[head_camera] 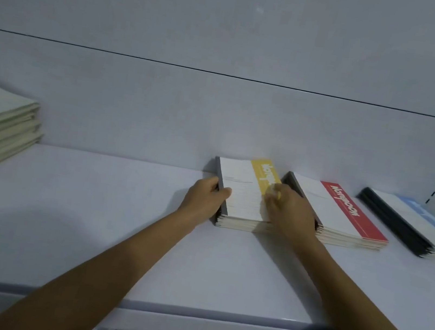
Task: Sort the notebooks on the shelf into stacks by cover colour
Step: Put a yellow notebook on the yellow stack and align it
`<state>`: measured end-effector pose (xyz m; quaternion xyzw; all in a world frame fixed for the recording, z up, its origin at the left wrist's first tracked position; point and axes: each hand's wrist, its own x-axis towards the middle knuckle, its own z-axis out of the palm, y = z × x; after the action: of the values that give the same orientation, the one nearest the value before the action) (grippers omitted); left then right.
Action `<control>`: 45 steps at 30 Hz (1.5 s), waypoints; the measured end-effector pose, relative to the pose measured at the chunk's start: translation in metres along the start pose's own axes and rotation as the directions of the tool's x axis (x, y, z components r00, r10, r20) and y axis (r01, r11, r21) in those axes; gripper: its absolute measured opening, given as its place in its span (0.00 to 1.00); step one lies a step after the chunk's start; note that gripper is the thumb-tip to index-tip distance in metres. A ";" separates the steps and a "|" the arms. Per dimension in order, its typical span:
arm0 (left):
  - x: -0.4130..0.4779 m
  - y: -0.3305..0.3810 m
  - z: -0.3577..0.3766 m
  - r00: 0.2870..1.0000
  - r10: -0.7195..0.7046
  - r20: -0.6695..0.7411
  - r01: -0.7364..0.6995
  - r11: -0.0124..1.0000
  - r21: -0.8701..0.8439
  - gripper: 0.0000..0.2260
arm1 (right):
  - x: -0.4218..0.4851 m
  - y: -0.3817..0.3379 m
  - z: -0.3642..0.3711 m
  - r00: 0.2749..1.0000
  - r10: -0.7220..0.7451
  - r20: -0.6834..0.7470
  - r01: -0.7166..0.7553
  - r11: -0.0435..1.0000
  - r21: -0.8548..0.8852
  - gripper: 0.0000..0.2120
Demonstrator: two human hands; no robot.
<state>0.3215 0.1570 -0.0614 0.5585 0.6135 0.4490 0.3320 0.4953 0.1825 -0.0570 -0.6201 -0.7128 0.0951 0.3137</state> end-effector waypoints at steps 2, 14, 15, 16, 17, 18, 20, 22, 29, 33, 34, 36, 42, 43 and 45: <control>0.002 -0.011 0.005 0.999 0.031 0.020 -0.032 0.996 0.087 0.09 | -0.004 0.010 0.012 1.000 0.006 -0.019 -0.006 1.000 0.016 0.12; 0.012 -0.013 0.011 0.995 0.021 0.100 -0.036 0.988 0.152 0.07 | 0.002 0.015 0.018 0.996 0.082 -0.029 -0.078 0.989 0.123 0.19; 0.012 -0.010 0.012 0.993 0.038 0.115 -0.058 0.982 0.177 0.13 | 0.002 0.015 0.019 0.996 0.079 -0.030 -0.075 0.990 0.119 0.19; 0.013 -0.010 0.012 0.991 0.047 0.122 -0.071 0.978 0.197 0.18 | 0.003 0.016 0.019 0.997 0.076 -0.030 -0.072 0.990 0.118 0.19; 0.012 -0.009 0.013 0.991 0.046 0.127 -0.073 0.974 0.214 0.22 | 0.003 0.016 0.020 0.997 0.073 -0.033 -0.068 0.991 0.119 0.19; 0.013 -0.010 0.012 0.990 0.040 0.134 -0.069 0.973 0.220 0.24 | 0.003 0.016 0.020 0.997 0.070 -0.036 -0.065 0.991 0.120 0.19; 0.014 -0.014 0.011 0.986 0.043 0.161 -0.074 0.978 0.194 0.27 | 0.003 0.018 0.021 0.997 0.066 -0.041 -0.060 0.990 0.127 0.19; 0.012 -0.018 0.008 0.969 0.115 0.219 -0.153 0.974 0.166 0.31 | 0.004 0.019 0.019 0.997 0.071 -0.041 -0.064 0.986 0.157 0.20; 0.013 -0.029 0.009 0.942 0.190 0.278 -0.287 0.885 0.367 0.54 | 0.004 0.021 0.020 0.995 0.086 -0.042 -0.077 0.980 0.185 0.19; 0.011 -0.029 0.010 0.945 0.176 0.274 -0.277 0.876 0.395 0.46 | 0.003 0.020 0.020 0.996 0.072 -0.045 -0.063 0.982 0.177 0.19; 0.010 -0.029 0.010 0.948 0.173 0.266 -0.271 0.878 0.395 0.46 | 0.002 0.020 0.019 0.997 0.061 -0.038 -0.053 0.981 0.185 0.19; 0.011 -0.032 0.011 0.952 0.173 0.252 -0.263 0.881 0.392 0.48 | -0.001 0.021 0.019 0.999 0.032 -0.027 -0.026 0.980 0.195 0.19; 0.015 -0.035 0.011 0.954 0.176 0.244 -0.264 0.878 0.399 0.49 | 0.003 0.024 0.022 0.999 -0.015 -0.033 0.020 0.990 0.141 0.18; 0.018 -0.036 0.011 0.954 0.175 0.244 -0.265 0.874 0.407 0.50 | 0.005 0.025 0.023 0.999 -0.015 -0.033 0.019 0.990 0.139 0.18; 0.018 -0.038 0.012 0.957 0.173 0.233 -0.261 0.866 0.427 0.51 | 0.006 0.027 0.025 0.999 -0.025 -0.041 0.030 0.991 0.128 0.17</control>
<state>0.3151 0.1777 -0.0991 0.7257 0.6002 0.2734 0.1959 0.5036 0.2003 -0.0885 -0.5905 -0.7073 0.1242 0.3682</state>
